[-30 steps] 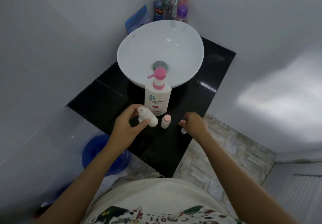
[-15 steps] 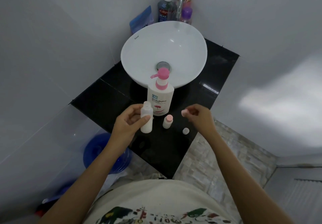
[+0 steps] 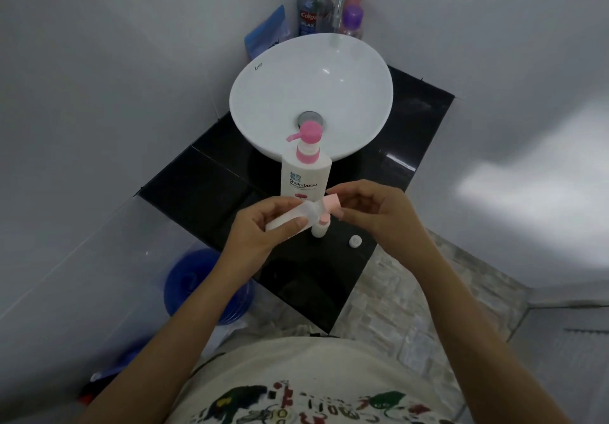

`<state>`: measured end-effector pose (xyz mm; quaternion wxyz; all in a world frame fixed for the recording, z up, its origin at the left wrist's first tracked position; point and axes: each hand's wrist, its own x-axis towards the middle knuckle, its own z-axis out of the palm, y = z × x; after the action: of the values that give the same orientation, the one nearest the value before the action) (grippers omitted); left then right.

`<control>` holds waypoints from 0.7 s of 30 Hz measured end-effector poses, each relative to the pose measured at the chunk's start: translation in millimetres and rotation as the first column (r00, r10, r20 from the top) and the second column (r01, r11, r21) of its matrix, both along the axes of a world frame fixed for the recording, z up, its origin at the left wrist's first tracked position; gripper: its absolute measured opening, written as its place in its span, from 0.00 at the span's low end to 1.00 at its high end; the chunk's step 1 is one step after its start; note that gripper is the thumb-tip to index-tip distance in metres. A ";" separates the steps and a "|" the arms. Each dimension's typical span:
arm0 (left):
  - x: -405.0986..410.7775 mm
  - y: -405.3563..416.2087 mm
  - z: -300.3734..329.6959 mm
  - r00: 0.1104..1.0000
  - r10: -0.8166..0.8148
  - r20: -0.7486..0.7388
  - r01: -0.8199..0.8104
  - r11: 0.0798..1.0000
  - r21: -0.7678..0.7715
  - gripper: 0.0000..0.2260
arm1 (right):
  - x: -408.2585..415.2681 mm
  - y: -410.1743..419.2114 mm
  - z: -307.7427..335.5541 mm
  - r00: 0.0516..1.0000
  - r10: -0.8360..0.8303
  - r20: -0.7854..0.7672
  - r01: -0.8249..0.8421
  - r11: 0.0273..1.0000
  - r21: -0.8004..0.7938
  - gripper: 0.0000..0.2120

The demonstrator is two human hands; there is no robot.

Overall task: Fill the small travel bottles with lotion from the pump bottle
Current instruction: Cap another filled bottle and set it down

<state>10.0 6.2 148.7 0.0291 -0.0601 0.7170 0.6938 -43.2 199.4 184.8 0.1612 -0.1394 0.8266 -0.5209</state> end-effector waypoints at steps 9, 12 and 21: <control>1.0 1.2 0.1 0.999 -0.010 -0.030 0.009 1.000 -0.020 0.10 | 1.7 -6.8 -0.1 0.999 -0.040 -0.011 0.041 0.992 0.120 0.07; 0.0 1.3 -1.1 1.000 -0.009 -0.028 0.008 1.000 -0.013 0.11 | 1.2 -9.5 -1.9 0.997 -0.067 -0.024 0.070 0.981 0.181 0.13; -1.2 0.8 -0.1 0.999 -0.007 -0.044 0.007 1.000 0.004 0.13 | 3.2 -7.5 3.4 1.000 -0.028 0.000 0.028 0.997 0.070 0.06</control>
<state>8.8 7.0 148.5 0.0158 -0.0423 0.7162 0.6965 -40.0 191.9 188.2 0.1590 -0.1221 0.8461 -0.4939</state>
